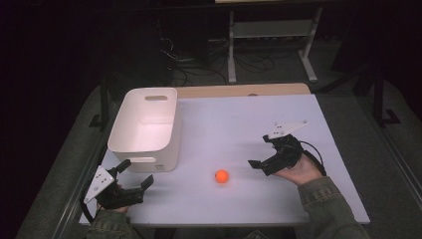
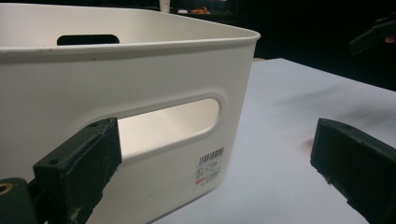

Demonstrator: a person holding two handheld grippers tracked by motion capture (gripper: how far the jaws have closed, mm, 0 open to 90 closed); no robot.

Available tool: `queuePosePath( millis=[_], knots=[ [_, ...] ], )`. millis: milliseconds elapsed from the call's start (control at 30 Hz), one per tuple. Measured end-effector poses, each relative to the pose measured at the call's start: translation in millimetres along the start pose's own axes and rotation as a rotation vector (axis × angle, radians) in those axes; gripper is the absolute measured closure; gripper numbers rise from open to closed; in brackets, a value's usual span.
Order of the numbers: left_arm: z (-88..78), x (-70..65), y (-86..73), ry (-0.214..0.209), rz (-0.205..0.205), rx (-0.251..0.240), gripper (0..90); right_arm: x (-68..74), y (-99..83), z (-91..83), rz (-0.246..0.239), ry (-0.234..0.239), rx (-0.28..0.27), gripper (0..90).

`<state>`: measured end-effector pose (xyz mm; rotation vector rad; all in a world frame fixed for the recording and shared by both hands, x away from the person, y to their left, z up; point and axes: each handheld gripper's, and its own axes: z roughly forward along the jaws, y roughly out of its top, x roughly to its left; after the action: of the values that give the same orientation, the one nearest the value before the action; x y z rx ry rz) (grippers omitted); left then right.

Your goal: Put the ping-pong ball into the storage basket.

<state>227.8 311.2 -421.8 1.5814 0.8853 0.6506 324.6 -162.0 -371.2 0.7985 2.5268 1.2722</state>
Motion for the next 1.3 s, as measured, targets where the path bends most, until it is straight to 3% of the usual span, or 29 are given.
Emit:
queuePosePath(
  millis=[1300],
  knots=[
    [-0.4,0.1,0.2,-0.002,-0.002,-0.005,1.4,17.5,29.2,30.8,-0.085,0.102,0.06,0.0]
  ],
)
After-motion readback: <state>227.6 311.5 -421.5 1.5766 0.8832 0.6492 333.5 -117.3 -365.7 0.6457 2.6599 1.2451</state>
